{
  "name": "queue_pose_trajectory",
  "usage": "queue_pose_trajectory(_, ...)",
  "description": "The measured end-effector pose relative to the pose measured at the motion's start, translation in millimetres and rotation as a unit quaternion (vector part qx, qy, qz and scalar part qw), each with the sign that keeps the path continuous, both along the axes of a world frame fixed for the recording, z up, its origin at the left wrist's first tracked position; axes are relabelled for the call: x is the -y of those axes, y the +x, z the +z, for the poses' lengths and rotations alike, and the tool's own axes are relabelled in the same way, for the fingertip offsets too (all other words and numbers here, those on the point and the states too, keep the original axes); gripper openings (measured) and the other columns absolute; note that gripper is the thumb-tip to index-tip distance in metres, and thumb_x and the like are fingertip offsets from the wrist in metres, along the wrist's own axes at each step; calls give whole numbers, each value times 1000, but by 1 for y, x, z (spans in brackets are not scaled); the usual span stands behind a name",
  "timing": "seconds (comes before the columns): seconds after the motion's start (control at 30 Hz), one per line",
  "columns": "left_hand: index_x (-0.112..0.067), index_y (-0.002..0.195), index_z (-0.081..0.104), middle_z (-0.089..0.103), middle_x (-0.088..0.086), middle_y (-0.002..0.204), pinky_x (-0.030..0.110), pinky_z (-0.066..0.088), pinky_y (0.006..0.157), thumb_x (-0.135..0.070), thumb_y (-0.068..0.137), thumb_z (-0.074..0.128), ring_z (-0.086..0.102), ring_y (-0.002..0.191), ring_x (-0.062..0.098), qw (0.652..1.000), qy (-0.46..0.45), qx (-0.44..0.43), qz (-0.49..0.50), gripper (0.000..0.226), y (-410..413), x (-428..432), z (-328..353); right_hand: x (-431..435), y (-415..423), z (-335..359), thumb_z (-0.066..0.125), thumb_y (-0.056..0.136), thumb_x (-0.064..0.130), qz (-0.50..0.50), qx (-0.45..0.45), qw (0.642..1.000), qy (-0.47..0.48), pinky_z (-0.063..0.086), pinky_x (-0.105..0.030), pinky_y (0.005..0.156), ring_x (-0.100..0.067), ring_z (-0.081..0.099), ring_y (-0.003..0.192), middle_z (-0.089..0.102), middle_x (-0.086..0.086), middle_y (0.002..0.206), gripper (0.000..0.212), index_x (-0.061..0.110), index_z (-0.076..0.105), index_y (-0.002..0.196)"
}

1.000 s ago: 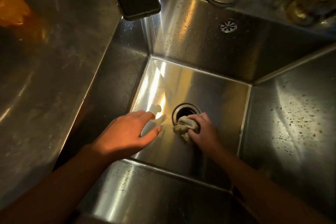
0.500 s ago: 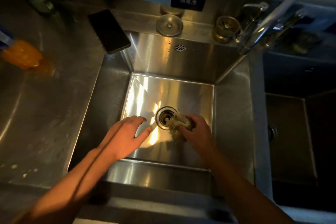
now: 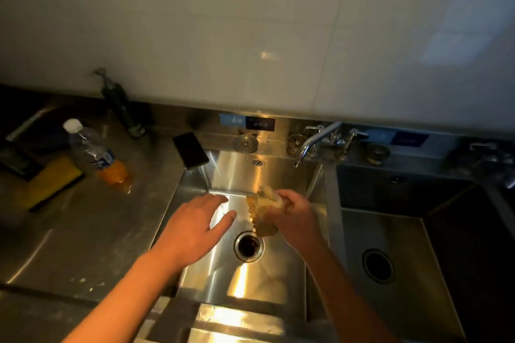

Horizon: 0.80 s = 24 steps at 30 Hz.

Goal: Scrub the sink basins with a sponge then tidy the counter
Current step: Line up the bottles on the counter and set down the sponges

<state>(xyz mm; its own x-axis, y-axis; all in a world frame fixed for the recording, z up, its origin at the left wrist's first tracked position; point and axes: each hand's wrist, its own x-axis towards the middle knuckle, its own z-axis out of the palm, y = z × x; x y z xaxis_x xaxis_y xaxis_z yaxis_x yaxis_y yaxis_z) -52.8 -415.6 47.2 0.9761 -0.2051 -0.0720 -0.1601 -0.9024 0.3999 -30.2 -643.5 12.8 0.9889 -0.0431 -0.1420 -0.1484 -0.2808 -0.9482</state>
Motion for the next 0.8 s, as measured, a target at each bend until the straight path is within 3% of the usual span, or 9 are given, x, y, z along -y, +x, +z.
queue_pose_trajectory(0.1, -33, 134, 53, 59, -9, 133, 37, 44, 101, -75, 91, 21, 55, 119, 14, 999, 1, 52, 7, 68, -1, 6, 32, 6, 1, 39, 80, 79, 19, 29, 29, 999, 19, 60, -31, 76, -15, 70, 89, 71, -1, 99, 26, 35, 65, 92)
queue_pose_trajectory(0.2, -34, 134, 53, 59, -11, 130, 33, 44, 98, -75, 92, 23, 54, 118, 11, 997, -5, 83, 6, 65, -7, 13, 52, 12, -3, 65, 78, 82, 20, 35, 51, 998, 23, 58, -20, 71, -7, 67, 94, 67, 6, 107, 32, 33, 63, 107)
queue_pose_trajectory(0.33, -33, 137, 51, 57, -12, 133, 29, 42, 100, -71, 95, 29, 52, 121, 9, 994, -9, 105, 6, 61, -15, 20, 68, 16, -6, 81, 74, 86, 18, 41, 66, 997, 17, 57, -22, 76, -2, 65, 93, 64, 16, 100, 35, 41, 59, 107)
queue_pose_trajectory(0.5, -31, 139, 50, 56, -11, 136, 32, 42, 102, -68, 96, 31, 52, 123, 10, 994, -7, 108, 12, 60, -22, 23, 75, 15, -10, 88, 73, 87, 21, 54, 66, 996, 17, 53, -14, 65, 1, 62, 92, 61, 21, 102, 35, 38, 57, 113)
queue_pose_trajectory(0.63, -34, 138, 49, 56, -12, 135, 31, 43, 100, -71, 95, 29, 52, 121, 9, 995, -2, 97, 17, 60, -27, 16, 69, 8, -11, 81, 74, 86, 23, 51, 55, 997, 26, 59, -27, 77, -5, 63, 99, 63, 12, 110, 37, 37, 58, 116)
queue_pose_trajectory(0.8, -34, 136, 51, 57, -14, 133, 30, 44, 99, -70, 95, 30, 53, 119, 7, 995, -18, 89, 43, 58, -36, 2, 62, -8, -12, 72, 74, 86, 10, 52, 43, 994, 87, 54, -14, 62, -4, 66, 91, 65, 4, 111, 37, 31, 58, 113)
